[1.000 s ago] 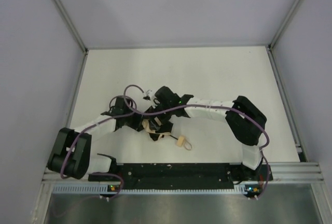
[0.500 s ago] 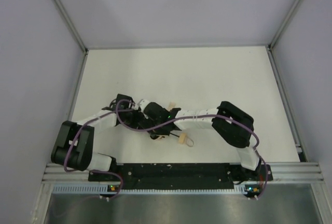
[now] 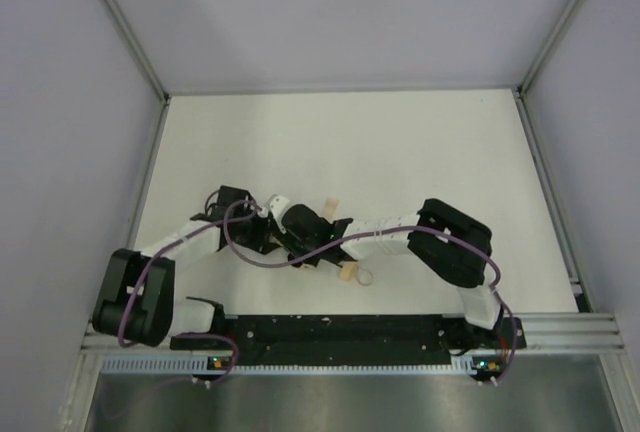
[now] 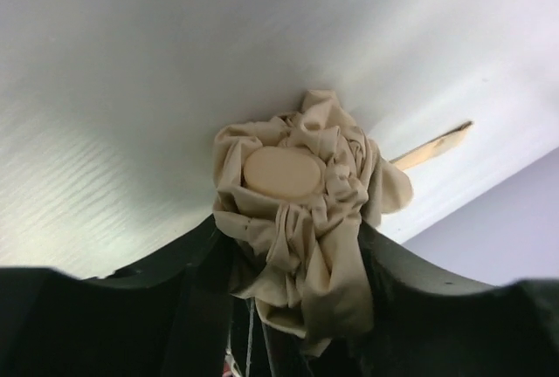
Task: Put away the umbrella
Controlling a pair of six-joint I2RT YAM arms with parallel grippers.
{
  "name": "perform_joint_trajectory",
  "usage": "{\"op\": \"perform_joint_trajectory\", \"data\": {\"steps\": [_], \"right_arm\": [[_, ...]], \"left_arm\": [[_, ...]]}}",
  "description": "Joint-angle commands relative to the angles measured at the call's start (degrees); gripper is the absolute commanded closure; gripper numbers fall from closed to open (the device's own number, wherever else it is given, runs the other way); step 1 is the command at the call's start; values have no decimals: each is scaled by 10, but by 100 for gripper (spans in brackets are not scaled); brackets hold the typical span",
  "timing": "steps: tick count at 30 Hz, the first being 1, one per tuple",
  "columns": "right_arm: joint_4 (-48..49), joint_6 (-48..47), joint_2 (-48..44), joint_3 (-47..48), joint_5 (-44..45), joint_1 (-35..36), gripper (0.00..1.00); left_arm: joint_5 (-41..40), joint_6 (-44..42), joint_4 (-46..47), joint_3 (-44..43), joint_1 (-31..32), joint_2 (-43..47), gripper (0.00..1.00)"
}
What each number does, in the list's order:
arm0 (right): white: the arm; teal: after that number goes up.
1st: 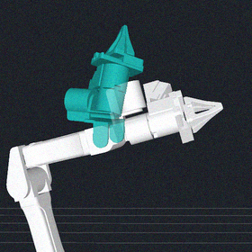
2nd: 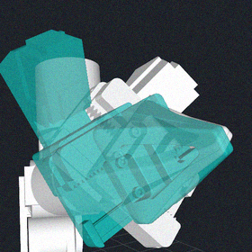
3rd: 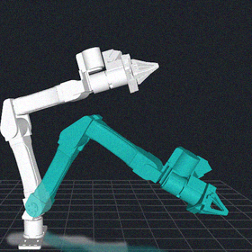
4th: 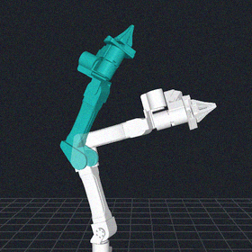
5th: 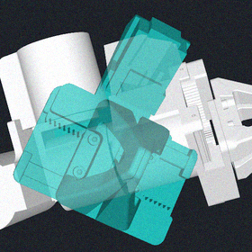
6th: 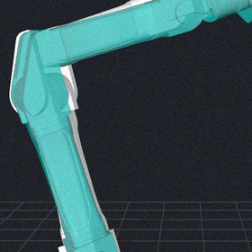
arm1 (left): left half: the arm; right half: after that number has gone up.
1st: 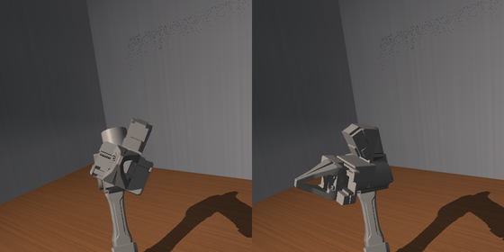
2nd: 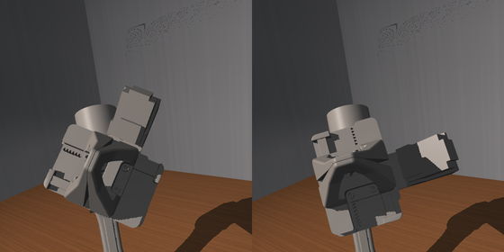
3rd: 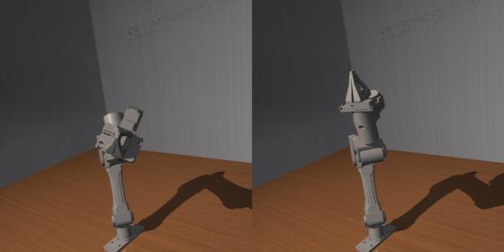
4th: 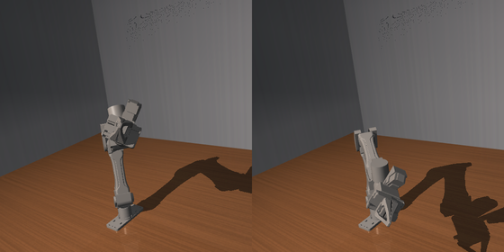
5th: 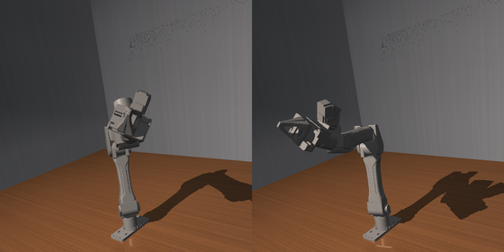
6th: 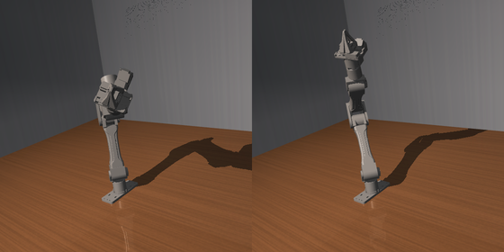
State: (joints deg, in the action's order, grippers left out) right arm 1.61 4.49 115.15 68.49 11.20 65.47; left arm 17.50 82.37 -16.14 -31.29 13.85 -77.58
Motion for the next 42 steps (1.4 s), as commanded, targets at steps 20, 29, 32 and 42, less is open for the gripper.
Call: {"op": "perform_joint_trajectory", "data": {"steps": [20, 29, 32, 42], "right_arm": [[8, 201, 96, -21, -655, -194, 100], [14, 238, 107, 8, -637, -203, 100], [27, 246, 99, 0, -620, -203, 100], [139, 241, 32, -77, -589, -203, 100]], "left_arm": [[-15, -17, 89, 95, -1, 123, 1], [-47, 65, 89, 136, 70, 147, 1], [-41, 83, 102, 121, 100, 104, 1], [-90, 188, 112, 136, 111, 39, 36]]}}
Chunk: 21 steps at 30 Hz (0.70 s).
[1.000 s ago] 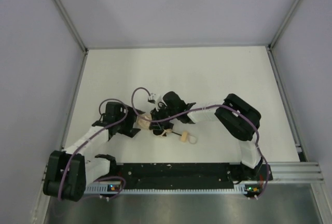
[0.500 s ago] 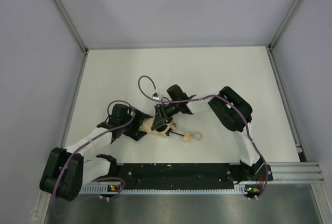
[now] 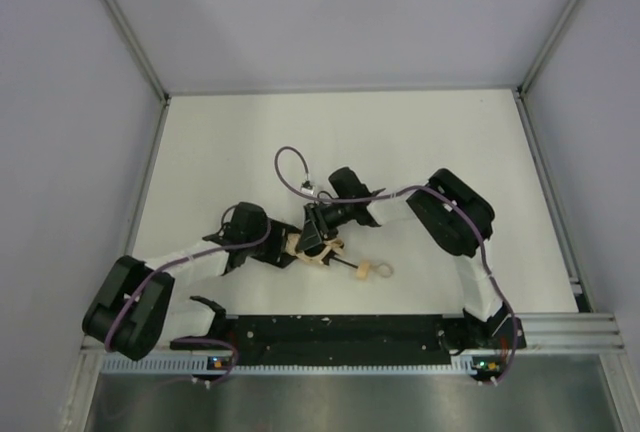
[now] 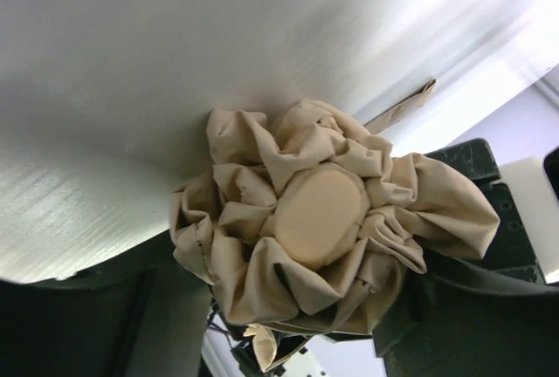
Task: Put away the umbrella
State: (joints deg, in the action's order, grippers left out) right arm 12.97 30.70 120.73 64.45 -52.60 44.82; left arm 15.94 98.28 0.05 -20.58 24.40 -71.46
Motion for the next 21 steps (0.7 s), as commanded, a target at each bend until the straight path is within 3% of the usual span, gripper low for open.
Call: {"op": "perform_joint_trajectory", "data": {"steps": [1, 3, 4, 6, 8, 12, 17, 21], "right_arm": [[24, -26, -30, -41, 50, 4, 100], [6, -41, -38, -32, 54, 4, 100], [-16, -54, -45, -26, 65, 4, 94], [-71, -76, -62, -7, 96, 4, 76], [-129, -104, -80, 17, 124, 4, 50], [-210, -150, -146, 21, 203, 8, 27], [-232, -225, -221, -5, 279, 33, 25], [-242, -276, -218, -2, 341, 81, 25]], "left_arm": [[-83, 33, -51, 33, 6, -21, 45], [-90, 41, -38, 48, 6, -17, 63], [-93, 39, -40, 51, 6, -13, 70], [-102, 24, -58, 45, 6, -6, 78], [-110, 7, -84, 38, 6, 2, 86], [-115, -7, -109, 34, 6, 13, 96], [-115, -23, -144, 9, 6, 14, 100], [-104, -19, -168, -10, 5, 4, 100]]}}
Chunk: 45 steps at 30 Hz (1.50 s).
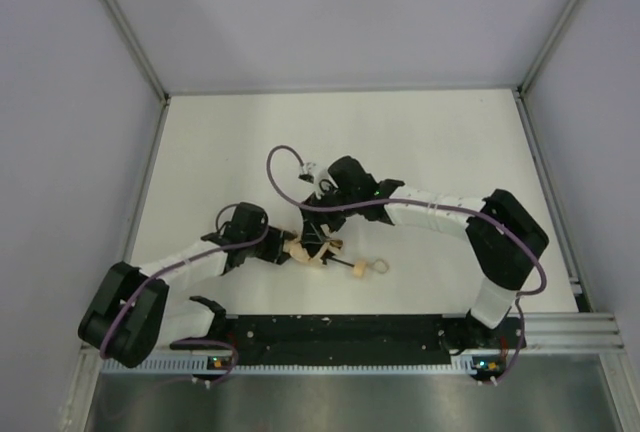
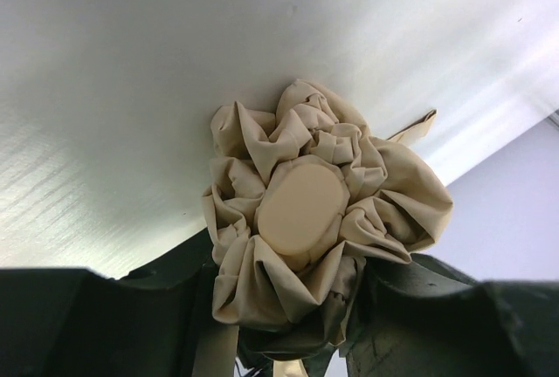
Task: Put away the umbrella
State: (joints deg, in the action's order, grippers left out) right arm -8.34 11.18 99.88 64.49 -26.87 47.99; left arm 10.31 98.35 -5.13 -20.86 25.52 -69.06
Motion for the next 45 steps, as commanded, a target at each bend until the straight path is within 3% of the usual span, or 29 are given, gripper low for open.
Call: {"op": "perform_joint_trajectory", "data": {"steps": [1, 10, 14, 15, 16, 17, 19, 21, 25, 28, 36, 40, 44, 45], "right_arm": [[-36, -95, 0, 3, 107, 61, 25], [-38, -182, 65, 17, 267, 138, 27], [-34, -170, 95, 26, 377, 142, 45], [-30, -171, 97, 25, 381, 140, 57], [-27, -173, 102, 23, 376, 140, 69], [-23, -175, 104, 20, 365, 140, 77], [-20, -170, 110, 14, 327, 133, 87], [-13, -164, 105, 1, 278, 123, 96], [-5, -148, 96, -20, 153, 99, 100], [-3, -142, 93, -29, 83, 84, 100], [-20, -103, 118, -4, -161, 21, 100], [-39, -96, 135, 25, -207, 21, 100], [-51, -66, 146, 58, -209, 21, 100], [-62, -50, 150, 72, -199, 20, 98]], "left_arm": [[-43, -17, -129, -15, -7, -24, 100], [-4, -12, -211, -80, -13, -84, 100], [2, -18, -232, -99, -13, -99, 100], [3, -18, -233, -98, -13, -99, 100], [7, -15, -221, -95, -13, -95, 95], [7, -13, -212, -89, -14, -93, 84], [1, -17, -206, -85, -15, -87, 60], [-5, -28, -213, -82, -18, -80, 45], [-11, -47, -219, -72, -19, -77, 26], [-27, -68, -233, -75, -20, -82, 20], [-80, -141, -263, -115, -20, -122, 26], [-74, -142, -217, -109, -19, -128, 47], [-56, -126, -171, -94, -19, -122, 85], [-53, -124, -162, -91, -19, -115, 90]]}}
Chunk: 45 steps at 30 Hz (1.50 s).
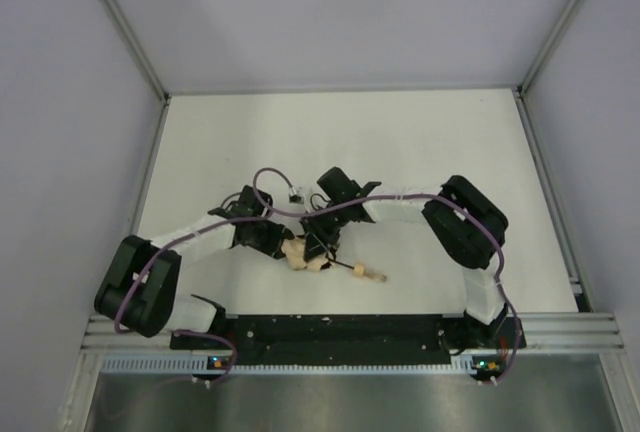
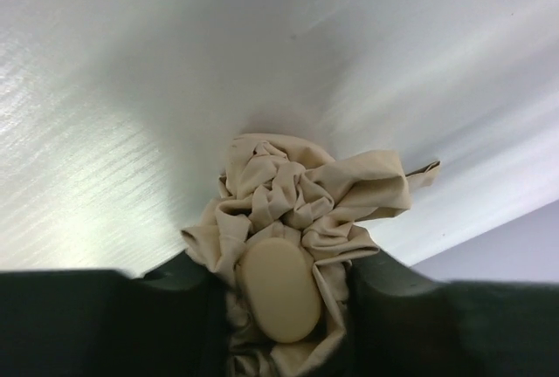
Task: Put away the umbrella
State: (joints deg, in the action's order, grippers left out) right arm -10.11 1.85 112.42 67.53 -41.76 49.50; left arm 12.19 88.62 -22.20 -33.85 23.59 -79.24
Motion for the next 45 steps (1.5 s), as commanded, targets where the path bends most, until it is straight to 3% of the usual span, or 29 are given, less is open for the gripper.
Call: {"op": "perform_joint_trajectory", "data": {"steps": [1, 3, 6, 11, 13, 21, 26, 29, 33, 36, 40, 45], "right_arm": [[-62, 57, 27, 56, -27, 5, 90], [-111, 84, 27, 88, 9, 3, 77], [-161, 124, 3, 111, 50, -2, 45], [-204, 196, -75, 131, 59, -13, 13], [-223, 214, -109, 134, 70, -21, 6], [-269, 291, -269, 118, 190, -116, 1], [-266, 409, -285, 65, 51, -273, 2], [-244, 462, -290, 31, 12, -311, 4], [-205, 587, -285, -19, -41, -307, 7], [-100, 698, -311, -91, -67, -294, 9], [-12, 824, -363, -179, -40, -264, 12], [147, 1011, -417, -278, 0, -204, 22]], "left_arm": [[-73, -25, 13, 41, 0, -6, 94], [-80, -26, 16, 43, 0, 23, 97], [-95, -31, 21, 45, 0, 67, 100], [-79, -48, 61, 48, -13, 118, 100], [-56, -46, 86, 52, -19, 134, 100], [2, -47, 152, 19, -31, 195, 100], [22, -16, 253, 23, -32, 244, 100], [15, 11, 294, 21, -33, 267, 100], [24, 31, 326, -8, -34, 269, 100], [28, 45, 336, -34, -34, 266, 100], [17, 58, 350, -70, -35, 262, 100], [25, 41, 361, -121, -35, 239, 100]]}}
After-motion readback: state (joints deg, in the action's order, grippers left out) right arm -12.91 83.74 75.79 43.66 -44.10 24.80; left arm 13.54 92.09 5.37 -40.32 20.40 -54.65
